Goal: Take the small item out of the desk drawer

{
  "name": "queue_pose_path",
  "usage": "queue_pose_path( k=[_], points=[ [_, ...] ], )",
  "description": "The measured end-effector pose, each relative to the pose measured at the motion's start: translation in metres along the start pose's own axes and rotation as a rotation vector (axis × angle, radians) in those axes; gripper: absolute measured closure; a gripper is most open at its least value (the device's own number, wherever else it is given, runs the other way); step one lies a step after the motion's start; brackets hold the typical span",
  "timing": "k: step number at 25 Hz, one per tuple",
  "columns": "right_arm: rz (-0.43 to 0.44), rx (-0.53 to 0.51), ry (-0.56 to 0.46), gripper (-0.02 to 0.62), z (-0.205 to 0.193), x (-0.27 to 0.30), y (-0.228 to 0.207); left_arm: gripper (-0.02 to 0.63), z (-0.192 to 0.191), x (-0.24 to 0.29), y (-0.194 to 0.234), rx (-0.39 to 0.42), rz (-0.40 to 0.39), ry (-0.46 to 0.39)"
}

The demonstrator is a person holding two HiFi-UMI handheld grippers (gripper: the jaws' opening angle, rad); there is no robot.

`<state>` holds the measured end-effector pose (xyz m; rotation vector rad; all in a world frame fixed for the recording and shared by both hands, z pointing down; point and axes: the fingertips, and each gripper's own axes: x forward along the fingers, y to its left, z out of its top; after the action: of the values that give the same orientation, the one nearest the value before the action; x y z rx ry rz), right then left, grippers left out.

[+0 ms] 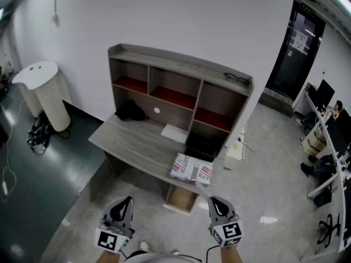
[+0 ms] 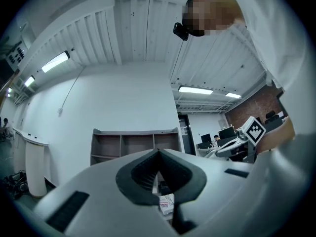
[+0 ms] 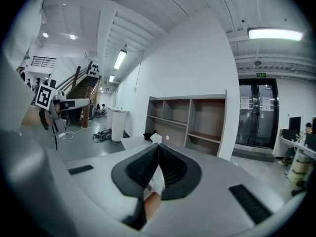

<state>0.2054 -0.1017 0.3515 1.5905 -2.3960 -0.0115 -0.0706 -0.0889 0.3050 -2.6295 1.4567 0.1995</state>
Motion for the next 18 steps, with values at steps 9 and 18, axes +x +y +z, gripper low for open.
queue_pose_path(
  k=[9, 18],
  points=[
    [-0.114, 0.073, -0.077, 0.572, 0.024, -0.033, -0.029, 0.589, -0.004, -0.014, 0.036, 0.001, 0.092, -0.020],
    [-0.158, 0.082, -0.086, 0.572, 0.028, -0.039, -0.039, 0.589, -0.017, -0.022, 0.056, -0.020, 0.127, 0.013]
  ],
)
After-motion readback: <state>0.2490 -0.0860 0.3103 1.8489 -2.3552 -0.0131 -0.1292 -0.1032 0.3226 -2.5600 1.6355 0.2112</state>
